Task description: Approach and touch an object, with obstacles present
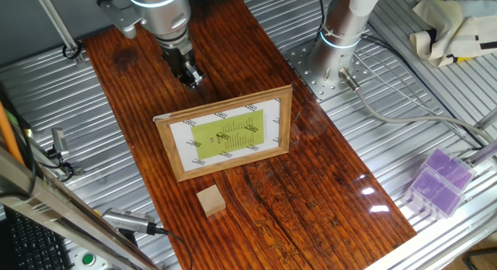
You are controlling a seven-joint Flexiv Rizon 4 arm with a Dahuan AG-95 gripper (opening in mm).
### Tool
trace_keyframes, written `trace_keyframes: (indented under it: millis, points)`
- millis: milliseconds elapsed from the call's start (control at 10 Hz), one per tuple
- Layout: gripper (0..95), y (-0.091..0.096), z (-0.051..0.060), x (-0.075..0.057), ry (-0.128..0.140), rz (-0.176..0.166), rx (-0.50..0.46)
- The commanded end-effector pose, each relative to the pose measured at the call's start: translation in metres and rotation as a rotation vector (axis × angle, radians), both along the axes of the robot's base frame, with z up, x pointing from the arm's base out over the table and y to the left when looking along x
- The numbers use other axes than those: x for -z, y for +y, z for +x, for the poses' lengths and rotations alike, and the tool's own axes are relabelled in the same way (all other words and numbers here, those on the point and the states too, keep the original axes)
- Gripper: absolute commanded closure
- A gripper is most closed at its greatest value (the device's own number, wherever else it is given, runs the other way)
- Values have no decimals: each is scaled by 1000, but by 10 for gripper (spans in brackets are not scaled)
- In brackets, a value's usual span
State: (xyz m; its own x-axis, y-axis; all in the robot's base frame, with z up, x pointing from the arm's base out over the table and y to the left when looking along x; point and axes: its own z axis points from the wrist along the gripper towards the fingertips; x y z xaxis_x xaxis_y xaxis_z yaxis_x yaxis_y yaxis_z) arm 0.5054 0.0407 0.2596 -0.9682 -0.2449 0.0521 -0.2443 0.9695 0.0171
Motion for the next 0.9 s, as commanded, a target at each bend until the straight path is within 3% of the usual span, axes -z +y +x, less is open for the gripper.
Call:
trace_keyframes:
  millis: [100,500,700,900]
  points:
    - [950,9,5,-3,7,-4,29]
    - [950,11,5,-3,21,-10,18]
    - [950,11,5,-3,22,-34,-25]
    - [950,11,5,-3,22,-19,-74]
